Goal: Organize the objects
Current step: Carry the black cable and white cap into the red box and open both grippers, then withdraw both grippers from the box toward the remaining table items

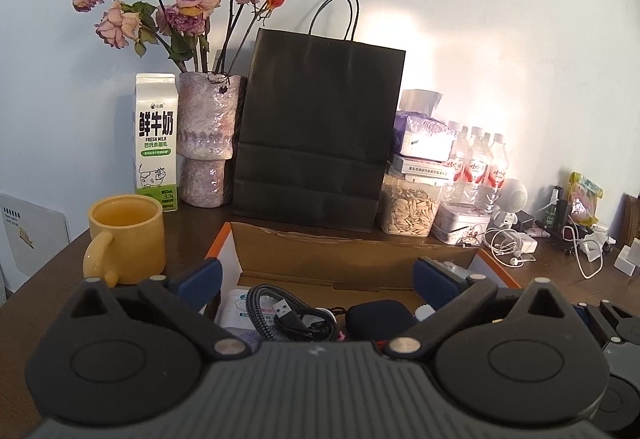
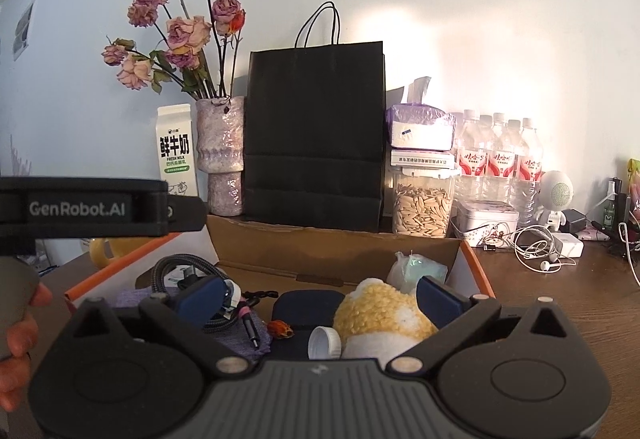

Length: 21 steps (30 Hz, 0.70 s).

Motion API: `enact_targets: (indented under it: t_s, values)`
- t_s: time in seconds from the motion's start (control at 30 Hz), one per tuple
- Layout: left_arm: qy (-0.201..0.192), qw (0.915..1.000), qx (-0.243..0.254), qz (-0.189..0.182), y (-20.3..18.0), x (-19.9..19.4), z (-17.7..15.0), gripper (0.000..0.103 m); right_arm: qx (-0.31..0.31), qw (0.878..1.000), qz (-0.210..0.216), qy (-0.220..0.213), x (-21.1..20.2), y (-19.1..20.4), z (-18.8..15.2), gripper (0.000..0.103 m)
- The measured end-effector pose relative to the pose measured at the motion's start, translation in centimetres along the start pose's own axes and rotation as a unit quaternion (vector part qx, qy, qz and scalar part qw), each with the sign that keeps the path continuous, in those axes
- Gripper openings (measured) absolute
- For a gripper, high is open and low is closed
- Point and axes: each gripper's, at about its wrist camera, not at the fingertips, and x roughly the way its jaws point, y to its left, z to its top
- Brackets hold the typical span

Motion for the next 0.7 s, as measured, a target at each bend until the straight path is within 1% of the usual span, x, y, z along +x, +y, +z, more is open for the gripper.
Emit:
enact_targets:
  t_s: [0.2,0.47,0.57,0.7]
  values:
    - [-0.001,1.0000,-0.008,-0.002,0.3,-1.7,-0.4,0.103,-0.004,1.000,0.005,-0.002,-1.2,0.5,-0.2,0.103]
    - [0.009,0.9999,-0.013,-0.004,0.9,-3.9,-1.3,0.103,-0.008,1.000,0.027,-0.001,-3.9,1.2,-1.2,0.103]
    - [0.015,0.9998,-0.014,-0.001,1.6,-4.9,-1.8,0.103,-0.003,0.998,0.056,0.012,-4.9,1.6,-1.9,0.103]
    - [0.030,0.9994,-0.013,0.011,2.9,-5.8,-2.7,0.103,-0.030,0.996,0.071,0.038,-5.2,2.9,-3.3,0.103]
